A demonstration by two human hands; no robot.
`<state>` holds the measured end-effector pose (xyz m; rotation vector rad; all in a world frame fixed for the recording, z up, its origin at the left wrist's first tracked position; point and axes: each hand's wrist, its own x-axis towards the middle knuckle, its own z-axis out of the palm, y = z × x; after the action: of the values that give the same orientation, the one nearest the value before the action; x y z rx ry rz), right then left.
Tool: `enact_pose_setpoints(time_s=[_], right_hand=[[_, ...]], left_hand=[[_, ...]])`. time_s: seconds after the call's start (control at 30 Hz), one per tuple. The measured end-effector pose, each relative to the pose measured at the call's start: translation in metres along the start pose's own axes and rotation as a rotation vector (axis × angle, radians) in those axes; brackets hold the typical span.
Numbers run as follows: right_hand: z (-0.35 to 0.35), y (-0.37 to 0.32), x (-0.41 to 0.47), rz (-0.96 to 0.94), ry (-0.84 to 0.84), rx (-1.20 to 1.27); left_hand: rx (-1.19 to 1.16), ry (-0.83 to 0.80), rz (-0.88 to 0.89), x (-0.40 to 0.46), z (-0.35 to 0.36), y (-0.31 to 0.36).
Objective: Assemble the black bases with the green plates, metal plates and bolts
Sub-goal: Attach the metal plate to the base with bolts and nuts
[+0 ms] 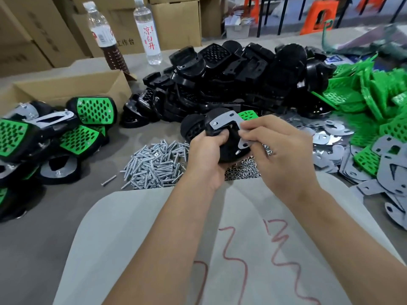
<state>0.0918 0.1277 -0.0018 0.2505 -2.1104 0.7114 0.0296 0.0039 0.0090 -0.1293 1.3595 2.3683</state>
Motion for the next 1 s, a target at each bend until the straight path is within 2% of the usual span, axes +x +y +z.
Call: enact_pose_setpoints(time_s=[0.23, 0.47, 0.87, 1.0], right_hand=[[0.009, -0.018, -0.008, 0.024, -0.021, -0.126], [0.014, -0.023, -0.012, 0.042, -0.034, -0.186], [0.007, -0.014, -0.009, -0.005, -0.13, -0.082], [0.007, -0.011, -0.009, -0.023, -0.107, -0.055]], left_hand=[[0.007, 0.091, 0.024, 0.0, 0.001, -0.003], [-0.007, 0.112, 0.025, -0.002, 0.002, -0.003], [0.013, 0.114, 0.02, 0.002, 0.0, -0.003], [0.016, 0.1, 0.01, 0.0, -0.001, -0.002]])
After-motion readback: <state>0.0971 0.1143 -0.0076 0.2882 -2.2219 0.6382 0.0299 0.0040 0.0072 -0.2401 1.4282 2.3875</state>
